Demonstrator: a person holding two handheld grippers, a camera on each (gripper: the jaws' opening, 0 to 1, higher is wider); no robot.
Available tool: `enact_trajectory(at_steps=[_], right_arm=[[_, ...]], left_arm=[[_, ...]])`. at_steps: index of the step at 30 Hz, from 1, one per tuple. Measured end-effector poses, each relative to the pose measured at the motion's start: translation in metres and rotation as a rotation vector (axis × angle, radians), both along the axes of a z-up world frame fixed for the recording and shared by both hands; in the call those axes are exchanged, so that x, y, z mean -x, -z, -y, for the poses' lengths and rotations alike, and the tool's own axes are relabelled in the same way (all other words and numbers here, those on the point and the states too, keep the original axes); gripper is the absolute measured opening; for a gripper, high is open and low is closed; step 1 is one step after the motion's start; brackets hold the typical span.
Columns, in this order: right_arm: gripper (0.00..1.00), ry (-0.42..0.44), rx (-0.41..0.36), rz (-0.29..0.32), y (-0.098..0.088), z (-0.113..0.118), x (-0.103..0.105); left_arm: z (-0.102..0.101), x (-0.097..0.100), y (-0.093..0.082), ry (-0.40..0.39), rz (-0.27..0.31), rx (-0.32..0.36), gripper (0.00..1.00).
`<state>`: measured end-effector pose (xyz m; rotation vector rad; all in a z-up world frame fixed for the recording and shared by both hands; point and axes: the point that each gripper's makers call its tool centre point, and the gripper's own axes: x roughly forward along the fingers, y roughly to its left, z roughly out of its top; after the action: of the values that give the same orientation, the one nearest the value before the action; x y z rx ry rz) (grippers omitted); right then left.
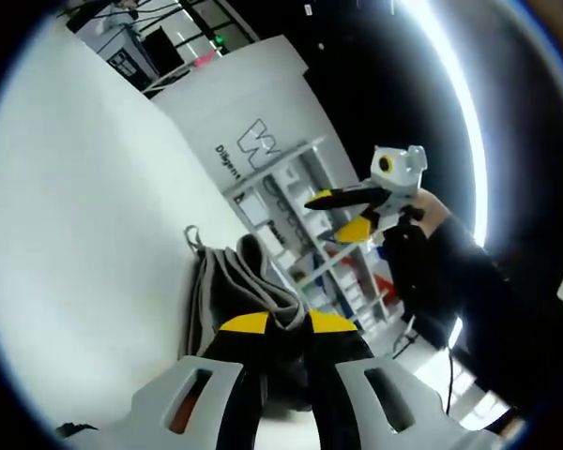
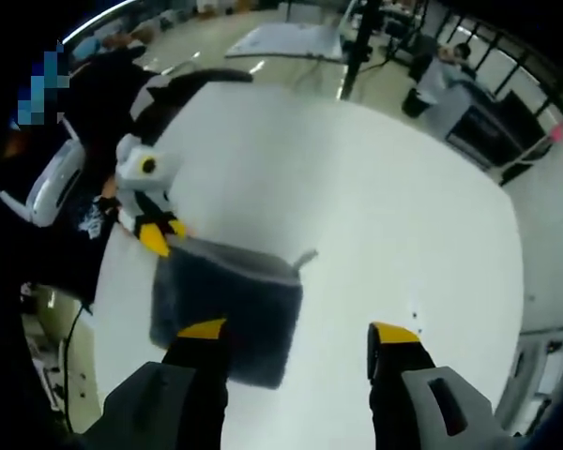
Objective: Open the folded towel by lifting each exposed corner and separating the folded layers until the towel lies flat within the target outline without major curled edges
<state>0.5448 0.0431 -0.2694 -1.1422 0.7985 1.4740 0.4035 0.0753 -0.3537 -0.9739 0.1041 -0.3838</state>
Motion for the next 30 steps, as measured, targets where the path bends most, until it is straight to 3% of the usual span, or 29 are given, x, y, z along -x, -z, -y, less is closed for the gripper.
enact_trajectory(at_steps=[14,22,27,30], right_arm=[[0.46,-0.015,-0.009,-0.065,0.028,-0.017,0.005],[0.42,-0.018,-0.007,-0.062,0.039,-0.019,0.001],[0.41,-0.014,0.008,-0.055,0.055,-0.024,-0.001],[0.37,0.008,0.015,-0.081,0.064,-0.025,-0.001]], left_arm=[[0.000,-0.002,0.000,0.008,0.006,0.011,0.12],[0.001,-0.003,-0.001,0.014,0.009,0.008,0.12],[0.002,-0.002,-0.001,0.021,0.012,0.003,0.12],[0.002,-0.002,-0.001,0.021,0.011,0.001,0.12]])
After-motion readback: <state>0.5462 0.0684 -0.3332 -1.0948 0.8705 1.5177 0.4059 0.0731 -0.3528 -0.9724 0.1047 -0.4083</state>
